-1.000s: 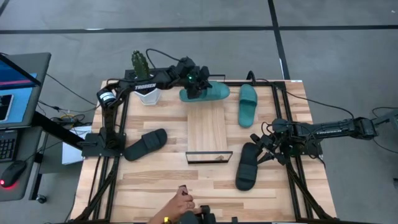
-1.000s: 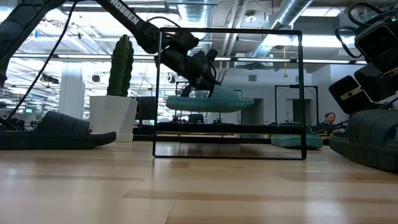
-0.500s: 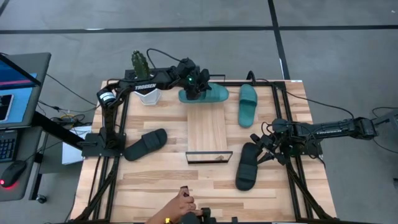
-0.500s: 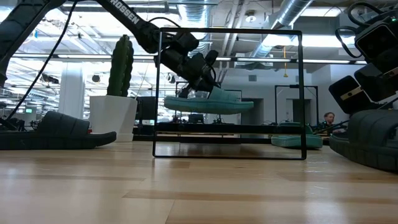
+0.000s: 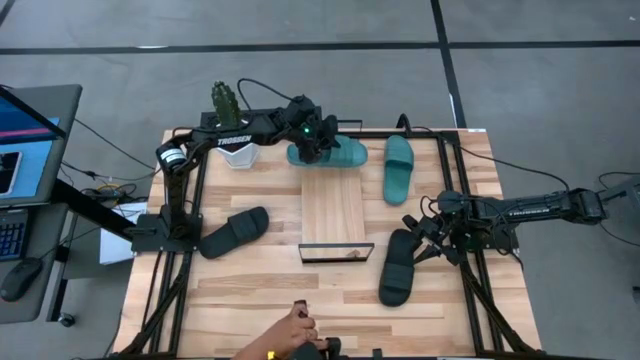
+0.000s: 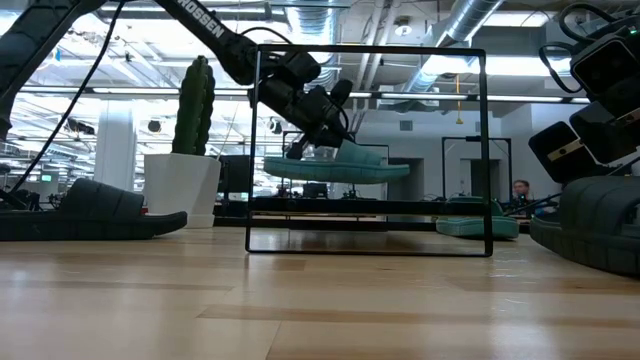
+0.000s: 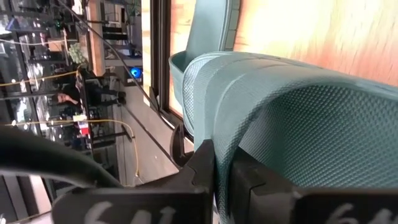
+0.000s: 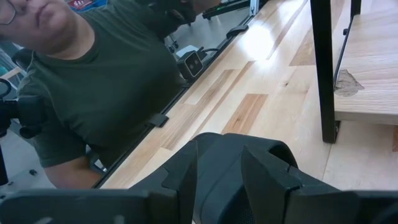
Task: Pick and place slides into the shelf
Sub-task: Put the left green slide on the shelf
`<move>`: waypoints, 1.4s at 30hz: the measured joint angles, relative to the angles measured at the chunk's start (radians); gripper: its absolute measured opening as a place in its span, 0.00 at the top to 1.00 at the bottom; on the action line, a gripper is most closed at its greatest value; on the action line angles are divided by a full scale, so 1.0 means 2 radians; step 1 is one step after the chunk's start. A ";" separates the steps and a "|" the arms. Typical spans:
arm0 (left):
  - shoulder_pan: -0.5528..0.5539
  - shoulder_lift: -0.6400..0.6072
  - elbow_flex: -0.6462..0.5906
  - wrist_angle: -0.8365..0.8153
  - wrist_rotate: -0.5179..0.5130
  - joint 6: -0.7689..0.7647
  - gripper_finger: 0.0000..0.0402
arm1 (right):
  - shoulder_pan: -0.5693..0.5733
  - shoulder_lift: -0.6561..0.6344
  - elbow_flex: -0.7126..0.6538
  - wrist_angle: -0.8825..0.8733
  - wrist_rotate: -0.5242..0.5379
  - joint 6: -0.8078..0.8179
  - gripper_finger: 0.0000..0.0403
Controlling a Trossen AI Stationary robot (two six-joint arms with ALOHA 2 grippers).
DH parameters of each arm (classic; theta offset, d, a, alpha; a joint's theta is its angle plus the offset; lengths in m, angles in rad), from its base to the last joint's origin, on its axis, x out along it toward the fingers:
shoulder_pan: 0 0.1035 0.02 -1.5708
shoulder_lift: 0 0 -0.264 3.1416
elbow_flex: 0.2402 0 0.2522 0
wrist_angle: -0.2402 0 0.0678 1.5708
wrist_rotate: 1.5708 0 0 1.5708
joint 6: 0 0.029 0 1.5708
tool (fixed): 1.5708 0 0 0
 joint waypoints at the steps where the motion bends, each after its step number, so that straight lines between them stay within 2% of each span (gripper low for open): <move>1: 0.000 0.000 0.000 0.000 0.000 0.000 1.00 | 0.000 0.000 0.000 0.000 0.000 0.000 0.72; 32: 0.005 0.005 0.000 0.029 0.058 0.005 1.00 | 0.000 0.000 0.000 0.000 0.000 0.000 0.72; 42: 0.001 0.051 0.002 0.078 0.035 0.014 1.00 | 0.000 0.000 0.000 0.000 0.000 0.000 0.72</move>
